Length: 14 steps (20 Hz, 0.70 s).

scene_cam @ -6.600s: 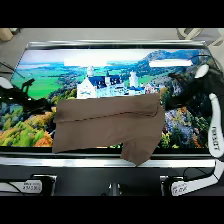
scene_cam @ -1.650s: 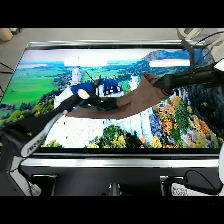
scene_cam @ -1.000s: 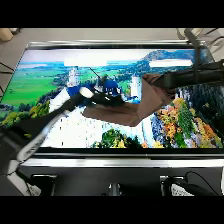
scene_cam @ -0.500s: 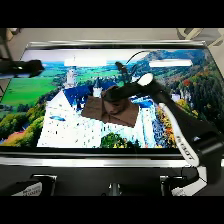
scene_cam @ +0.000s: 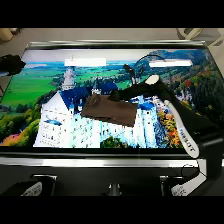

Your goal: Fold the shirts.

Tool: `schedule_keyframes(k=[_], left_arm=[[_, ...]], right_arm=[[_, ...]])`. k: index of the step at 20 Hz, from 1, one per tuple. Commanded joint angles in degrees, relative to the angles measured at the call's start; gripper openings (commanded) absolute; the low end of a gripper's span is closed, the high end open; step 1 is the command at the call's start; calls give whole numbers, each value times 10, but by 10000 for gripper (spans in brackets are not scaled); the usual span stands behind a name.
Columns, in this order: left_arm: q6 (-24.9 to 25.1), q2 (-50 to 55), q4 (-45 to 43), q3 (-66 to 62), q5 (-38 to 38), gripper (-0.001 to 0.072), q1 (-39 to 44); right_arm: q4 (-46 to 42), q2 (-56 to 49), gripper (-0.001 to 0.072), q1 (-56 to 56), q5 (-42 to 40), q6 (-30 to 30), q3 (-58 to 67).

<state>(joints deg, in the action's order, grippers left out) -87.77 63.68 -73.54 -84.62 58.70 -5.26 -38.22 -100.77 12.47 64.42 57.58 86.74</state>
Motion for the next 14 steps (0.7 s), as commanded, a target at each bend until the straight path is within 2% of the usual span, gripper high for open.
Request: schedule_keyframes(k=[1, 2, 3, 7, 9, 10, 12, 14], left_arm=[[8, -3, -2, 16, 3, 24, 2], [8, -3, -1, 19, 2, 24, 4], [8, -3, 0, 23, 2, 24, 8], [8, -3, 0, 24, 3, 24, 37], [8, -3, 0, 24, 2, 25, 53], [7, -3, 0, 24, 0, 24, 61], [7, -3, 0, 24, -2, 24, 74], [0, -4, 0, 24, -2, 25, 80]], right_arm=[[-268, 31, 665, -97, 140, 110, -5], [-287, 31, 625, -107, 148, 125, -25], [-268, 30, 625, -109, 134, 125, -50], [-109, 2, 623, -91, 42, 112, -121], [-63, -21, 568, -78, 37, 100, -121], [-57, -29, 481, -73, 33, 99, -121], [-45, -34, 35, -70, 20, 94, -120], [13, -30, 16, -95, 16, 0, -98]])
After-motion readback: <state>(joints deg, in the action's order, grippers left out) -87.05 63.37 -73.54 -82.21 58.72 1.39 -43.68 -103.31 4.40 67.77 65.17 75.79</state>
